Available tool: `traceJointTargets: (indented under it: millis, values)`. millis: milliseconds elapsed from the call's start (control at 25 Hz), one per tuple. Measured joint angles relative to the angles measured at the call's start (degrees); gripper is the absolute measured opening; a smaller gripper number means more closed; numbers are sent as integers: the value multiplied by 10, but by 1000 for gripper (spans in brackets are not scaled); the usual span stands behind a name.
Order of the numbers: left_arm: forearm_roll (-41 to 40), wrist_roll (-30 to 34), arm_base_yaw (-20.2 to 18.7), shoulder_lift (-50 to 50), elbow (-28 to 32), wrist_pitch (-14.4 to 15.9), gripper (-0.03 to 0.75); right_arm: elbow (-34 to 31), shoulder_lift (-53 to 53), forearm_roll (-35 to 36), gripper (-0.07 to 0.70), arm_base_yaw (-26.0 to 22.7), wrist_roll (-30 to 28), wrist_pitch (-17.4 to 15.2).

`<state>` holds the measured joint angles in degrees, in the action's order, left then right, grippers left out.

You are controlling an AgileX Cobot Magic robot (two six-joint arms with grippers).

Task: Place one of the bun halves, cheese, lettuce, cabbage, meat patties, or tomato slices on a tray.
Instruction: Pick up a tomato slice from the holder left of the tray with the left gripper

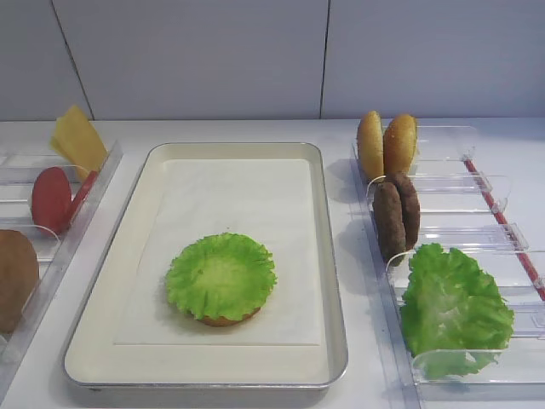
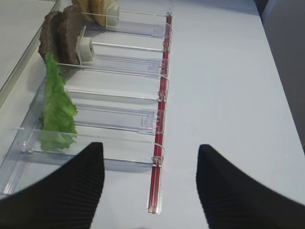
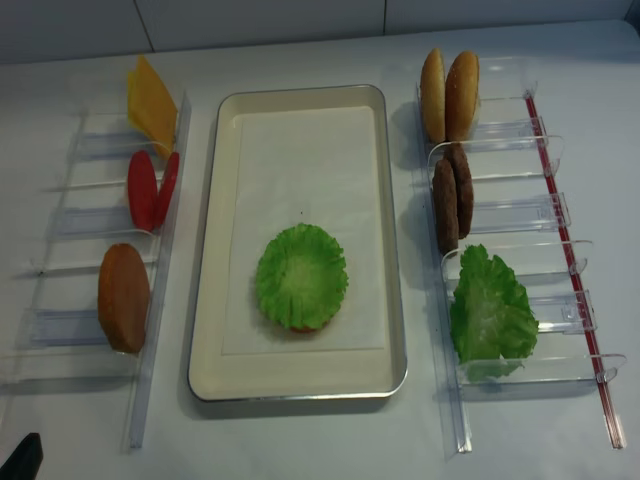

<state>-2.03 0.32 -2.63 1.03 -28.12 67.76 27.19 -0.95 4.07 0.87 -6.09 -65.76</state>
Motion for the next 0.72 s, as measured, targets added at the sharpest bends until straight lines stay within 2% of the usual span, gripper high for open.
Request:
traceJointTargets:
  millis: [720]
  values:
    - [0,0,0,0,0,0,405,0,0,0,451,0,0,0]
